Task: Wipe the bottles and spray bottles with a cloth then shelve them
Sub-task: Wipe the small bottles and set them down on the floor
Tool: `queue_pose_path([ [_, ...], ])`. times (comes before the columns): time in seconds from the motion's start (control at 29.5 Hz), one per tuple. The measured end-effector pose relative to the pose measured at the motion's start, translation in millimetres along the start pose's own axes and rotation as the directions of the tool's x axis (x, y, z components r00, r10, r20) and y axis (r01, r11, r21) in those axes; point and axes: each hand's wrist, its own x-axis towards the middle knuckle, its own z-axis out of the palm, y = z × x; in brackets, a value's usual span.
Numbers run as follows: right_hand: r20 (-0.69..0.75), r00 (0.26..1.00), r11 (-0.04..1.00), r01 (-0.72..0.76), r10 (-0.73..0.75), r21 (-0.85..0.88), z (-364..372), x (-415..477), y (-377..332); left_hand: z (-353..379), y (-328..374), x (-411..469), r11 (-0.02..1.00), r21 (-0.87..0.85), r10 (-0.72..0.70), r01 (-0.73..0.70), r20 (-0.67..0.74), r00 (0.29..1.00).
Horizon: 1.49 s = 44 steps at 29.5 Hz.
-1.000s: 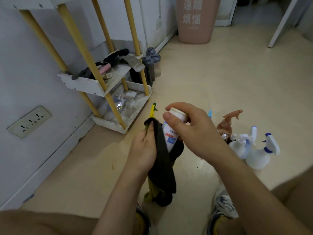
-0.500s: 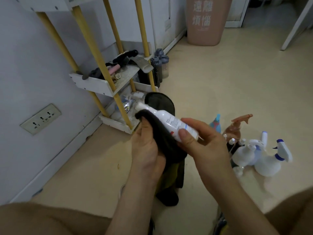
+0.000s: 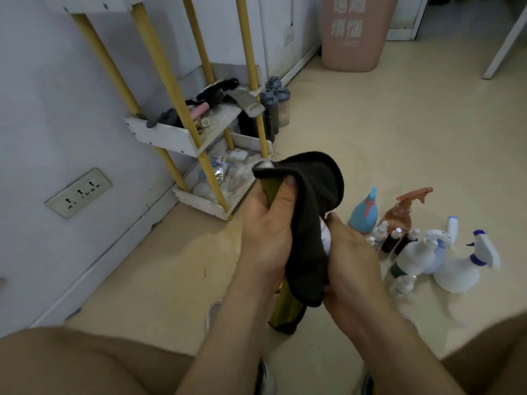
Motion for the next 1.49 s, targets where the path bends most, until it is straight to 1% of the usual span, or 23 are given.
queue_pose_path([
  [0.1,-0.109,0.968,0.971,0.216,-0.227,-0.104,5,-3,6,9,-8,-11,0.993,0.118,0.024,-0.02,-0.038,0.999],
  [0.14,-0.107,0.943,0.94,0.296,-0.316,-0.171,6,-4,7,10,-11,-14,0.992,0.126,0.008,-0.001,-0.058,0.998],
  [0.2,-0.015,0.881,0.838,0.443,-0.472,-0.318,4,0,15,7,-15,-14,0.991,0.121,-0.043,0.056,-0.107,0.993],
  [0.27,0.107,0.862,0.754,0.489,-0.496,-0.439,0,7,21,3,-16,-13,0.986,0.126,-0.092,0.112,-0.155,0.984],
  [0.34,0.217,0.833,0.653,0.538,-0.509,-0.533,-6,9,23,0,-15,-9,0.979,0.174,-0.072,0.105,-0.186,0.98],
  [0.41,0.224,0.8,0.568,0.563,-0.557,-0.6,-17,12,17,-2,-10,-7,0.975,0.21,-0.033,0.074,-0.194,0.981],
  [0.44,0.184,0.82,0.618,0.537,-0.542,-0.574,-20,19,13,-3,-7,-7,0.977,0.205,-0.027,0.063,-0.176,0.984],
  [0.47,0.164,0.874,0.726,0.474,-0.458,-0.499,-22,21,4,-3,-4,-6,0.977,0.205,-0.022,0.051,-0.141,0.99],
  [0.51,0.188,0.933,0.854,0.357,-0.307,-0.379,-22,26,-5,-3,-2,-5,0.974,0.221,-0.019,0.039,-0.093,0.996],
  [0.54,0.271,0.946,0.919,0.259,-0.179,-0.296,-22,30,-12,-2,-1,-4,0.969,0.244,-0.02,0.03,-0.043,0.999],
  [0.64,0.483,0.872,0.959,0.2,-0.08,-0.202,-20,24,-13,2,2,1,0.954,0.298,-0.001,0.007,-0.022,1.0],
  [0.71,0.508,0.856,0.964,0.208,-0.098,-0.164,-22,17,-5,3,3,5,0.937,0.35,0.045,-0.011,-0.088,0.995],
  [0.78,0.49,0.863,0.956,0.235,-0.123,-0.174,-23,18,1,4,3,6,0.94,0.34,0.053,0.003,-0.154,0.987],
  [0.85,0.464,0.872,0.92,0.3,-0.157,-0.254,-23,20,1,4,1,7,0.958,0.286,0.035,0.019,-0.185,0.982],
  [0.88,0.449,0.871,0.886,0.355,-0.197,-0.299,-21,22,2,4,1,6,0.963,0.269,0.034,0.017,-0.181,0.983],
  [0.95,0.381,0.853,0.81,0.486,-0.357,-0.329,-16,18,6,6,0,4,0.971,0.237,0.014,0.016,-0.123,0.992],
  [1.02,0.165,0.844,0.787,0.535,-0.51,-0.306,-10,14,7,9,-4,-1,0.973,0.227,-0.031,0.035,-0.024,0.999],
  [1.08,-0.037,0.806,0.776,0.555,-0.59,-0.299,-6,15,6,14,-11,-9,0.973,0.213,-0.098,0.085,0.052,0.994],
  [1.15,-0.098,0.766,0.75,0.581,-0.635,-0.316,-4,16,4,19,-20,-19,0.975,0.149,-0.178,0.165,0.08,0.981],
  [1.25,-0.061,0.763,0.724,0.581,-0.644,-0.373,-10,20,10,20,-27,-23,0.974,0.111,-0.206,0.198,0.069,0.976],
  [1.32,0.057,0.792,0.704,0.571,-0.608,-0.422,-21,24,12,16,-30,-20,0.976,0.123,-0.181,0.18,0.002,0.983],
  [1.42,0.351,0.861,0.684,0.507,-0.369,-0.525,-31,20,-1,7,-32,-15,0.965,0.234,-0.1,0.123,-0.109,0.989],
  [1.49,0.405,0.866,0.601,0.496,-0.292,-0.627,-31,13,-10,6,-30,-17,0.957,0.281,-0.057,0.074,-0.069,0.996],
])
